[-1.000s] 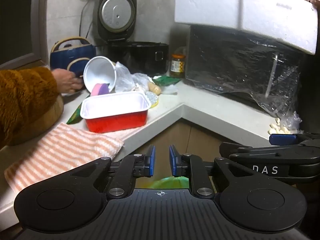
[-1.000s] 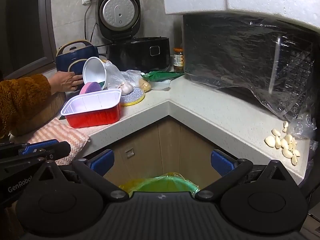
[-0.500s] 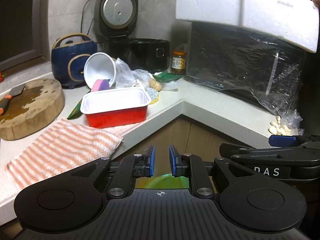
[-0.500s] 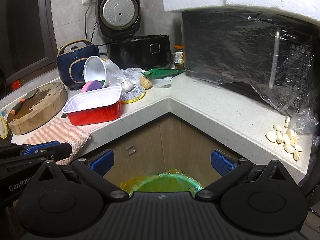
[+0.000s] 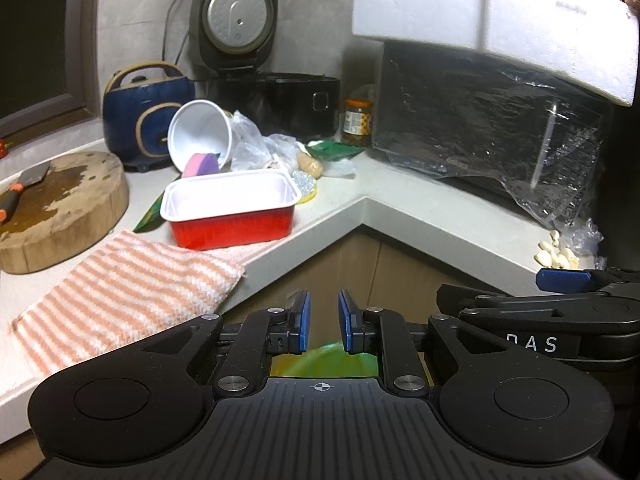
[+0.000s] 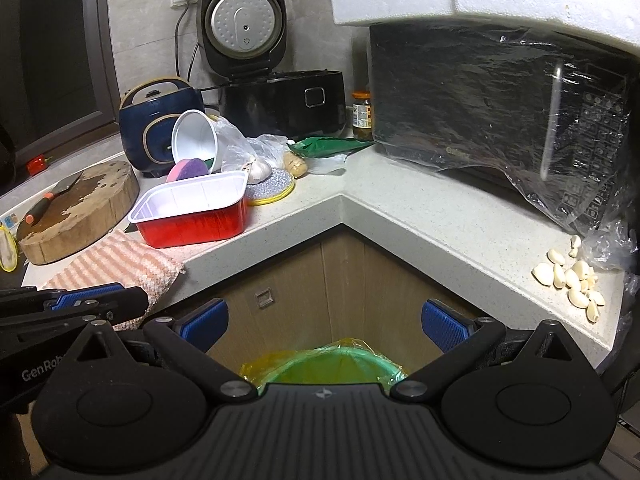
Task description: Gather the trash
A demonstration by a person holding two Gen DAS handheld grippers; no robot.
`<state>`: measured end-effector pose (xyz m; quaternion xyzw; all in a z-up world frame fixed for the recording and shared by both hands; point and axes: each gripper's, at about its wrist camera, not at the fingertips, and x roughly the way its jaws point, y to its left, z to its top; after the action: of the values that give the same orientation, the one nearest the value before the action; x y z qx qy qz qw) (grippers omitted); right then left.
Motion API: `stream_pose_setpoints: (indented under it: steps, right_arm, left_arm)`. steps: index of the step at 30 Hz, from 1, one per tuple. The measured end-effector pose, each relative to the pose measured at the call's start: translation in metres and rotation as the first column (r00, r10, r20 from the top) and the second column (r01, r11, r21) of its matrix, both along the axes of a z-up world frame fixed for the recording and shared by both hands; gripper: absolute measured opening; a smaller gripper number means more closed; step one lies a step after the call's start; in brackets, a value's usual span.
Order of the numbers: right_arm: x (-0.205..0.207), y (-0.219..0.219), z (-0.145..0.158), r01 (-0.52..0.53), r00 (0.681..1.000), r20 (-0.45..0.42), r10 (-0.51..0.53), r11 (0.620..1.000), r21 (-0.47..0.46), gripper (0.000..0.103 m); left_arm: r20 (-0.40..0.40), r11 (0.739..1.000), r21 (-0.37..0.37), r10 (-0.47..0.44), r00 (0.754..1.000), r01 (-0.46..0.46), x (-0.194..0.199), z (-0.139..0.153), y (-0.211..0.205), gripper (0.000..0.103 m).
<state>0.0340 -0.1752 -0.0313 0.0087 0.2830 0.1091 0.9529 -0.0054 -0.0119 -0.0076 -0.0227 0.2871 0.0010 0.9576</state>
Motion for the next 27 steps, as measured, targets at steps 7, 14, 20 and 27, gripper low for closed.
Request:
stream_pose_setpoints:
  steps: [7,14,20,27]
  right_arm:
    - [0.002,0.0013,-0.0008,-0.001,1.0,-0.006,0.001,1.0,-0.002,0.103]
    - [0.0033,0.0031,-0.0023,0.007,1.0,-0.011,-0.007,1.0,0.0,0.103]
    - [0.0021,0.003,-0.0013,0.007,1.0,-0.009,-0.007,1.0,-0.003,0.103]
    - [0.001,0.0014,-0.0002,0.015,1.0,-0.006,-0.015,1.0,-0.001,0.103]
  left_arm:
    - [-0.013,1.0,-0.001,0.003,1.0,-0.003,0.0017,-0.0009,0.0014,0.02]
    - [-0.021,1.0,-0.008,0.007,1.0,-0.007,0.002,-0.0015,0.0035,0.02]
    - [-0.017,1.0,-0.008,0.002,1.0,-0.002,0.0006,-0.001,0.003,0.02]
    - [0.007,1.0,-0.01,-0.006,1.0,0.006,-0.0032,0.0029,0.0035,0.02]
